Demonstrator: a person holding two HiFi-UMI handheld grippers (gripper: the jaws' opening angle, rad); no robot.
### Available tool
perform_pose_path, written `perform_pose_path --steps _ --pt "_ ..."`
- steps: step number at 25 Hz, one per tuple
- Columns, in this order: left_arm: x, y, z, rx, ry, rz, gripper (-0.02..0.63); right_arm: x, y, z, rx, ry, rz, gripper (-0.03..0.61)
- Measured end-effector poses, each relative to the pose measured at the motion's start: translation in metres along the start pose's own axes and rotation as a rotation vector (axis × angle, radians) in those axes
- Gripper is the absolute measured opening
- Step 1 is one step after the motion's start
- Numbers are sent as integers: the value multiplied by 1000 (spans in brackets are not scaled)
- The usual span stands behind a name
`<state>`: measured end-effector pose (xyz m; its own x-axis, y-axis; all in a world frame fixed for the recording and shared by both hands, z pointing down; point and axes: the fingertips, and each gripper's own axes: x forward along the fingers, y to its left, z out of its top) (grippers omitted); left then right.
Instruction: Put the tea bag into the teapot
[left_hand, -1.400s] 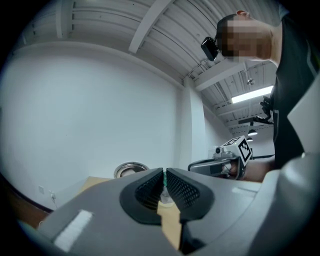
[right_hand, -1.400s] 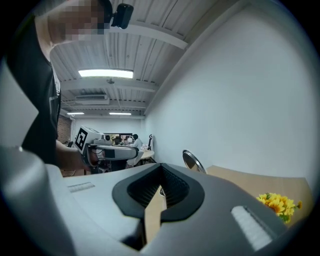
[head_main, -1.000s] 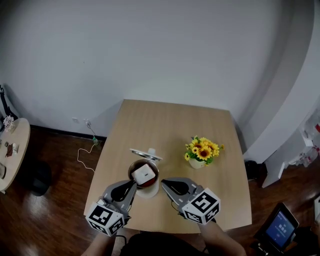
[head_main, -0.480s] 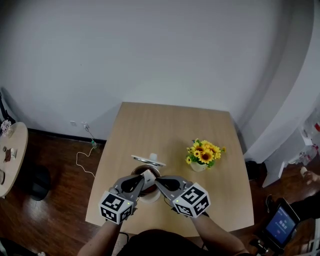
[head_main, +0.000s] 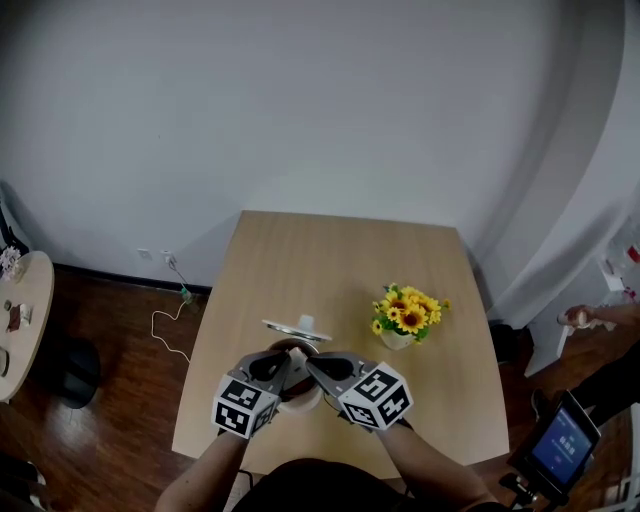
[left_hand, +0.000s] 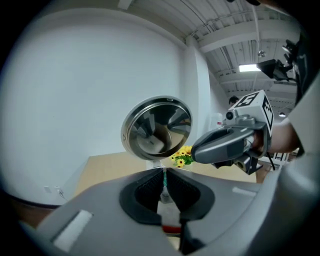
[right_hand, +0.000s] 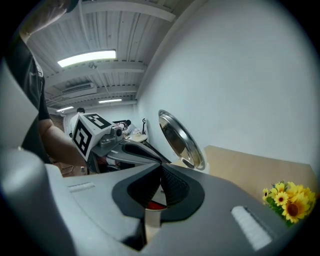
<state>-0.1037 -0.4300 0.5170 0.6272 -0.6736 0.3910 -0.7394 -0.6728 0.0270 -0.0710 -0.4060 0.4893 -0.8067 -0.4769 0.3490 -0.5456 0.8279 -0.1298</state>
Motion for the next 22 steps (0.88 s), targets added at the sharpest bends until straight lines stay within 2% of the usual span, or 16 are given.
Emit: perform_pose_path --steps 8,14,22 --pt "4 1 -3 48 58 9 31 -2 -1 -1 7 -8 -6 2" --pt "5 2 -2 53 56 19 48 -4 0 -1 3 -8 0 2" --pt "7 3 -5 104 71 27 79 -8 3 -2 -4 -9 2 2"
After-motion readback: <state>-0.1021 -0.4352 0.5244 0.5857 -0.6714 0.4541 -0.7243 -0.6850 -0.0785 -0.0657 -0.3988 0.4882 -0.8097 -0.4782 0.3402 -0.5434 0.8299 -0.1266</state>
